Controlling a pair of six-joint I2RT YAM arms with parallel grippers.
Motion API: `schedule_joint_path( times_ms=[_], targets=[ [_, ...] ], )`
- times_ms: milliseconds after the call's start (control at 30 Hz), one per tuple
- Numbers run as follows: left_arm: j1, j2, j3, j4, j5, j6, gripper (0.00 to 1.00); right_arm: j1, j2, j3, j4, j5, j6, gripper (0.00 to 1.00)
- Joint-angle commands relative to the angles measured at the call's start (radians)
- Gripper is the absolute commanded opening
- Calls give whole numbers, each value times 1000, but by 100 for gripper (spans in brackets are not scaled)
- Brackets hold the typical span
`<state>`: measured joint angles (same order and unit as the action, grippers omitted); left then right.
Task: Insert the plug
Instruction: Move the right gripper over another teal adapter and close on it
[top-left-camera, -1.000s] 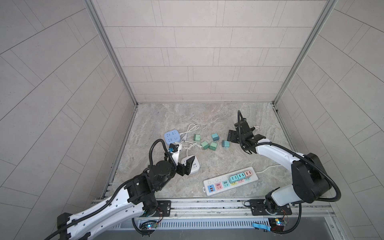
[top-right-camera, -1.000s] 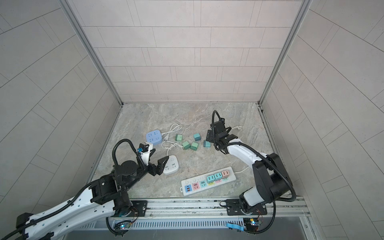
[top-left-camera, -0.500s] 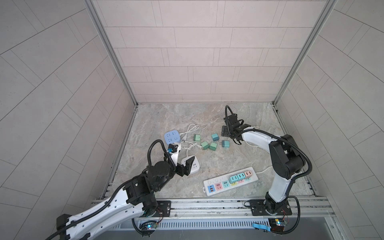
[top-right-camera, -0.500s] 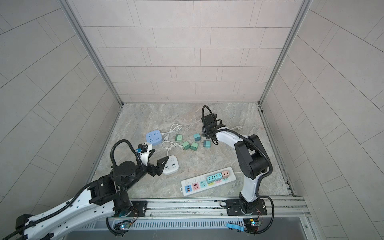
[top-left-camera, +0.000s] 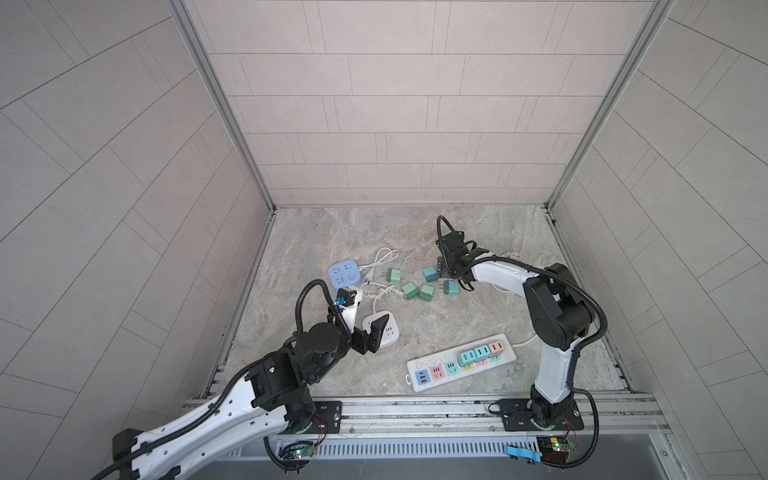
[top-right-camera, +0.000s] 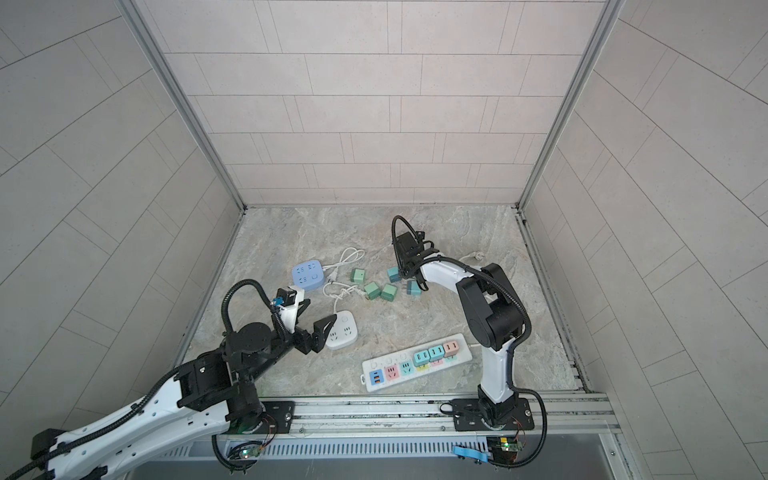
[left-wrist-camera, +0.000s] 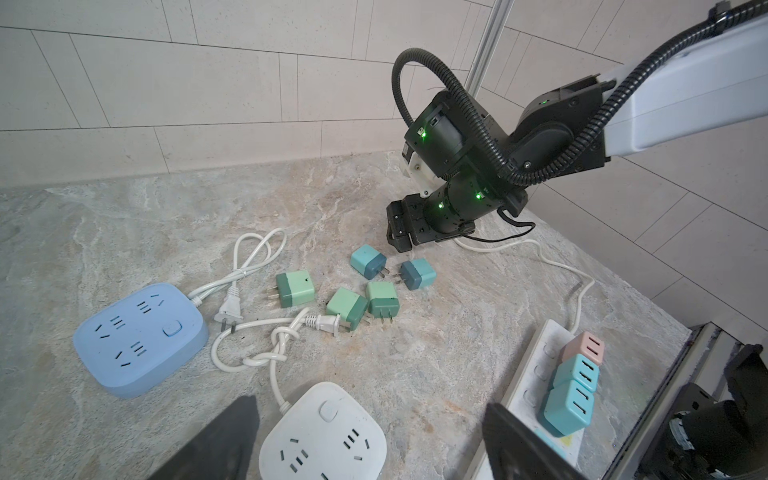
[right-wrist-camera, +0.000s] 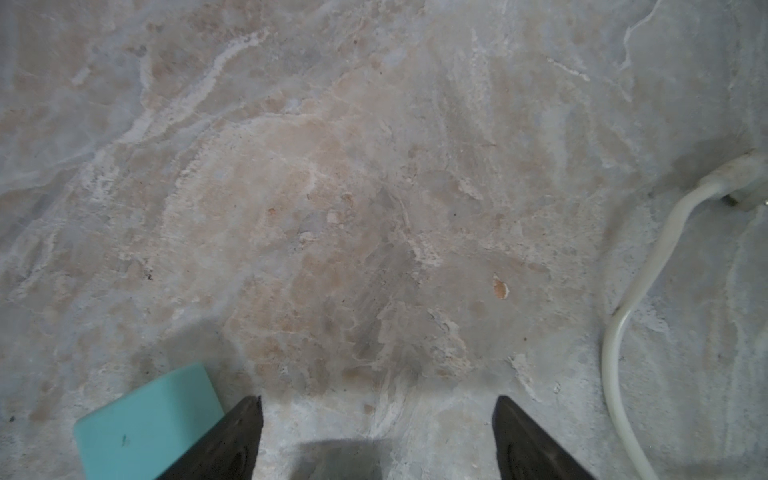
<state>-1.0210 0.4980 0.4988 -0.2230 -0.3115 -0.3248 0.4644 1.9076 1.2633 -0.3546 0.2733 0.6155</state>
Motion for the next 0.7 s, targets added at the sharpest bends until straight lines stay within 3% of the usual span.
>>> schedule_joint_path(
  times_ms=[0, 467, 667],
  targets=[
    [7, -5, 15, -1, -2, -10, 92, 11, 5, -31, -18, 31, 3, 88],
    [8, -50, -6, -1, -7, -10, 92, 66, -167, -242, 36, 59, 48, 88],
    [8, -51, -6, -12, 6, -19, 92, 67, -231, -353, 105, -5, 67, 83]
  ],
)
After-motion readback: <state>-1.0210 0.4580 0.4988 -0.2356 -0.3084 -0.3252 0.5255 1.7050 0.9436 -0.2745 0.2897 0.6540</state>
